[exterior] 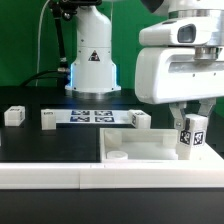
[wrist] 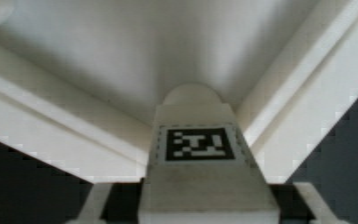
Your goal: Assemble one leg
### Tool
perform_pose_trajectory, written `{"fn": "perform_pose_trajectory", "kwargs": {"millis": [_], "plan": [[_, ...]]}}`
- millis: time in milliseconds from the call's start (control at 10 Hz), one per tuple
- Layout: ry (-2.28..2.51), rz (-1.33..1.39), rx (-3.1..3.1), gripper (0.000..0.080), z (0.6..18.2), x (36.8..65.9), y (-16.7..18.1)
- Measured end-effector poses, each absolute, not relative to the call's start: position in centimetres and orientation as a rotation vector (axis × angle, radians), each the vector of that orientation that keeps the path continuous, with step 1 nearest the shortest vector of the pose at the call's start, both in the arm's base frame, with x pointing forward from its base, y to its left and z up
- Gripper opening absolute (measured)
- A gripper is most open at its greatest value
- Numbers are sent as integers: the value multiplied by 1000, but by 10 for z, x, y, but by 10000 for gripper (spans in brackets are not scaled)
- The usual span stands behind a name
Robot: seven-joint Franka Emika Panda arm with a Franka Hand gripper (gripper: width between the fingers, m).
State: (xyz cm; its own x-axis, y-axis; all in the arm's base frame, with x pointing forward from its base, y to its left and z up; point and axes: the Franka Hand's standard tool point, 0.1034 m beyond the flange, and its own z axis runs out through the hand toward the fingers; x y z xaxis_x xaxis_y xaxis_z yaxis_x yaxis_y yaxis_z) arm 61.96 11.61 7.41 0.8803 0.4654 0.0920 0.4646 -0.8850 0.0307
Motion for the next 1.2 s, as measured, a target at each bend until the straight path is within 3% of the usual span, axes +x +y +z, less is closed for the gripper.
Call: {"fn": "perform_pose_trajectory", "kwargs": {"millis": [900,1200], "plan": [[-608,172,3152,292,75,620,115],[-843,167,3086,297,73,619,107]]}}
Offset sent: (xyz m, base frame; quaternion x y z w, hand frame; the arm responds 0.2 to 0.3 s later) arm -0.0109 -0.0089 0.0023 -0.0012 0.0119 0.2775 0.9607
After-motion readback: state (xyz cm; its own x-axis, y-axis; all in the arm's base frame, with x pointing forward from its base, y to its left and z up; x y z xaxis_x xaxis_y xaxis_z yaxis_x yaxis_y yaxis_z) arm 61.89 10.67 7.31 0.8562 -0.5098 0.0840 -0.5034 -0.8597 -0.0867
